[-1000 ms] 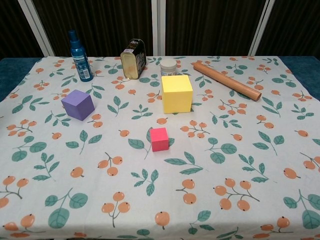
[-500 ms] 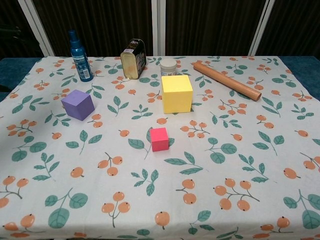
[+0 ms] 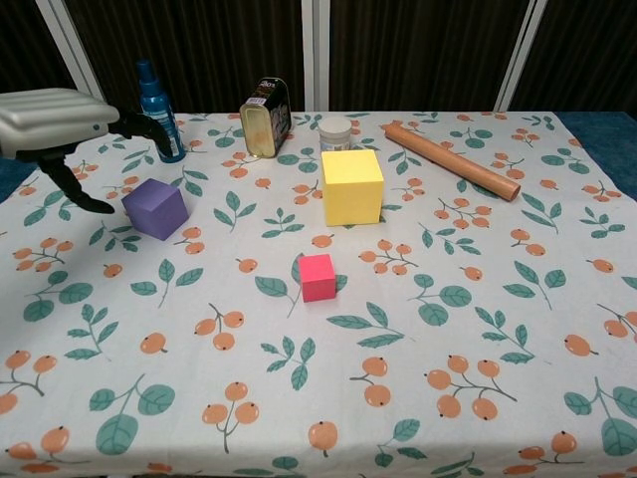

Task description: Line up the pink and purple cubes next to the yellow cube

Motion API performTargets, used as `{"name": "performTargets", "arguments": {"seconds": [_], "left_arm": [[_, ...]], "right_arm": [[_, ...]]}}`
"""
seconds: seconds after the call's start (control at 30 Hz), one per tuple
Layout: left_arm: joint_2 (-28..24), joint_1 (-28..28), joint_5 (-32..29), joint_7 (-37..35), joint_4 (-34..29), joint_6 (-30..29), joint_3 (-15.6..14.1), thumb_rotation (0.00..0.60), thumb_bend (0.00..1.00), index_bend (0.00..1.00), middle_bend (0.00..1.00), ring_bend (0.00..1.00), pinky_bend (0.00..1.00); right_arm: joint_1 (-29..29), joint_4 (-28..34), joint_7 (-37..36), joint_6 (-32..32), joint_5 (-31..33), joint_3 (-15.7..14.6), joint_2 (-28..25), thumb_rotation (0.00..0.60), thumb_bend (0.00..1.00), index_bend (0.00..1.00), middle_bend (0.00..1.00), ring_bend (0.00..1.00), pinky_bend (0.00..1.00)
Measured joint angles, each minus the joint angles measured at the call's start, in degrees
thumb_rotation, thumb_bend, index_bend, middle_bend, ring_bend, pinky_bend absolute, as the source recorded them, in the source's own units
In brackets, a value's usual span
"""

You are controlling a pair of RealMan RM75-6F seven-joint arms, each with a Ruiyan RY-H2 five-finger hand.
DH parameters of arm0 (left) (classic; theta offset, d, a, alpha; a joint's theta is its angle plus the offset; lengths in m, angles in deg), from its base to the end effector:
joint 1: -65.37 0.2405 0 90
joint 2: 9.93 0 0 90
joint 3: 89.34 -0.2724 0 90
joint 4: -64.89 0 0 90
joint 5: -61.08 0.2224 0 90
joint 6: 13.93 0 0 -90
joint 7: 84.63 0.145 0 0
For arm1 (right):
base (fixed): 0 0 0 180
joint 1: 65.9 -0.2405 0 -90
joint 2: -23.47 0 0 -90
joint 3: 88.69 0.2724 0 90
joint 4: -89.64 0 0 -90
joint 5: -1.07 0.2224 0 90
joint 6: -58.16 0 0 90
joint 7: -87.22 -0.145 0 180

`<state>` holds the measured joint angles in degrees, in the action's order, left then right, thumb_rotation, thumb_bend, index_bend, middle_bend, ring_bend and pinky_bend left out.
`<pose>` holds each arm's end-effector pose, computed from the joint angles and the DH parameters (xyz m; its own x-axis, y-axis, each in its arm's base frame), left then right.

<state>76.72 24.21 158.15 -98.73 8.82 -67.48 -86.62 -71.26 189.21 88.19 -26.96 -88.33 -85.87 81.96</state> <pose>-0.2522 0.3907 0.0080 0.6271 0.2034 0.7519 0.7047 -0.5596 -0.4363 -0.3015 -0.1847 0.1720 0.3904 -0.0002 0.9206 -0.9174 -0.0844 0.3890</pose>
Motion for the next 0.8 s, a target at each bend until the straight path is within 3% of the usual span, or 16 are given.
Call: {"name": "performTargets", "arguments": {"seconds": [0.53,0.8], "left_arm": [[6.69,-2.03,-3.31,-2.42,9.59,3.65,-2.84,0.6,0.23,0.37,0.33,0.22,0.3],[9.38,-1.98,-6.07,-5.8,11.96,3.06,-1.85,0.6,0.27,0.5,0.49,0.39,0.49]], "right_arm": [[0.17,-0.08,0.05,0.04,0.26,-0.01,0.14,0.6,0.22,0.0,0.0,0.0,0.02],[0.4,0.27,0.36,-0.18,0.3,-0.04,-0.01,0.6,0.23,0.0,0.0,0.0,0.02]]}}
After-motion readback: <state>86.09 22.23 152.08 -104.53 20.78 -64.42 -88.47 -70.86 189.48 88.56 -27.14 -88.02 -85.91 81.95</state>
